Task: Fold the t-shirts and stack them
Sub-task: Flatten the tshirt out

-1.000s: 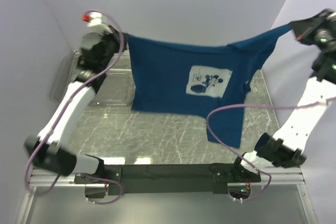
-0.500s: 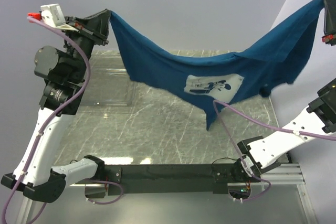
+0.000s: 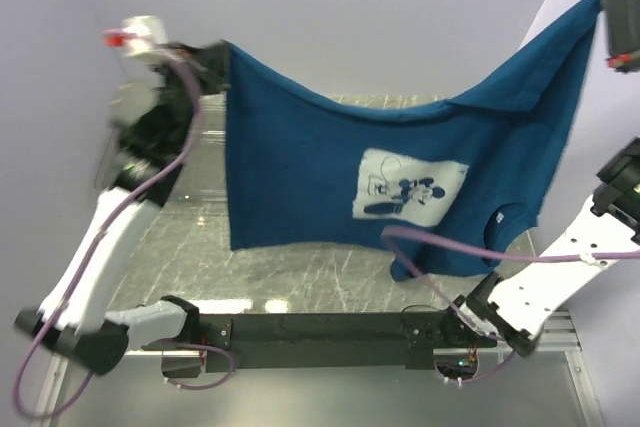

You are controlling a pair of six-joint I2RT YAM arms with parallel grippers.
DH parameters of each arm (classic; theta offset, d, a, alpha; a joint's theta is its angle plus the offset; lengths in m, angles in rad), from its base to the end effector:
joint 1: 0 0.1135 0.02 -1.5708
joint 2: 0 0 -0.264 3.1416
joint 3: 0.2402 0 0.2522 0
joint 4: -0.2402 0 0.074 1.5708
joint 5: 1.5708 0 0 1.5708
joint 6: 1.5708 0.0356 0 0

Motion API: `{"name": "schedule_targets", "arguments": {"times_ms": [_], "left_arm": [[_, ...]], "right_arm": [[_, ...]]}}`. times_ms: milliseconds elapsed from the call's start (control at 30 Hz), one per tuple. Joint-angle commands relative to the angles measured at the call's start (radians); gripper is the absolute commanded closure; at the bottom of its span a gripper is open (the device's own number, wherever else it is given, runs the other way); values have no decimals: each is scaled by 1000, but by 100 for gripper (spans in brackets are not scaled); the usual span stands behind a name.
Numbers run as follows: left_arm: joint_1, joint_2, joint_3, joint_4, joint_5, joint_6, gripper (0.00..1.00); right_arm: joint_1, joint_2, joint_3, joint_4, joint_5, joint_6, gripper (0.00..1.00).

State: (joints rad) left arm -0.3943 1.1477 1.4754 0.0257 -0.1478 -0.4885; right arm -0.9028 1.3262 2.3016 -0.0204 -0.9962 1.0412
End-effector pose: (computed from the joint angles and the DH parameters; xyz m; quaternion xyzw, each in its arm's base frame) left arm 0.2113 -0.0822 0.5277 -0.0873 0.5668 -0.3114 0.7578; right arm 0.0840 -0.0582 0.6823 -0.0367 0.5261 0.2023 0.8252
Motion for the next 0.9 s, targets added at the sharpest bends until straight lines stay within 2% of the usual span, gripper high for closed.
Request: {"name": "schedule_targets", "arguments": {"times_ms": [0,33,100,200,400,600,867], "left_arm": [[0,133,-84,-34,-6,-42,100],[3,159,-104,-6,-7,-45,100],[14,254,-112,6,-4,-55,100],[21,404,-98,32,-12,-45,100],[28,702,37,37,-59,-12,100],[34,923,224,-19,-133,18,100],[52,1081,453,-59,-179,42,100]], "right_arm": [[204,1,-181,-390,230,-467,100],[266,-10,-241,-406,270,-546,100],[310,-24,-444,-363,329,-584,100],[381,-25,-652,-294,431,-661,100],[481,121,-902,-179,588,-733,100],[541,313,-918,-138,642,-742,100],[551,495,-779,-151,654,-682,100]]}}
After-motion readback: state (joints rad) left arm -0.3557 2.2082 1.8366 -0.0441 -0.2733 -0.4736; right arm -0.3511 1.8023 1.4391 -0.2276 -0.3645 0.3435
